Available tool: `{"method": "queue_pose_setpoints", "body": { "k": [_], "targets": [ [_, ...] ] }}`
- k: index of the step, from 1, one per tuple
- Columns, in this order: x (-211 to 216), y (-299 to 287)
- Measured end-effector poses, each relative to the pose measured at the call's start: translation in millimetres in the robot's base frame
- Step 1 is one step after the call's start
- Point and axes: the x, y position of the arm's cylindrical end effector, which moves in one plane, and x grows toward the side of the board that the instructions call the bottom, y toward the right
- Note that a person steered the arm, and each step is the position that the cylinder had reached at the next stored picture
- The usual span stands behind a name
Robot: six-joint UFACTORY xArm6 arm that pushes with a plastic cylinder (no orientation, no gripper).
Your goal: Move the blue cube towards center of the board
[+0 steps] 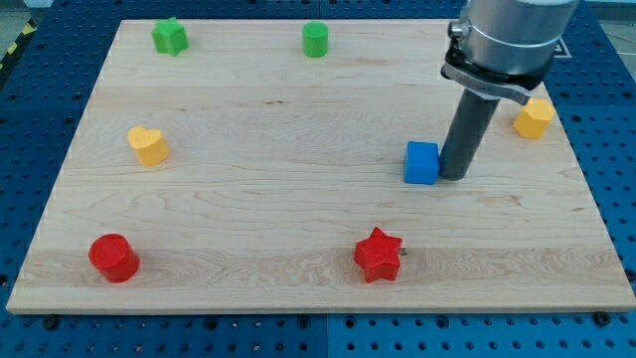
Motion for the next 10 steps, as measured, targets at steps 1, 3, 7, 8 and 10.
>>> {"method": "queue_pose_setpoints", "body": {
  "k": [1,3,7,8,10],
  "targets": [
    [-4,-4],
    [-41,-40],
    [32,-53],
    [-2,-83],
    [-10,-83]
  ]
}}
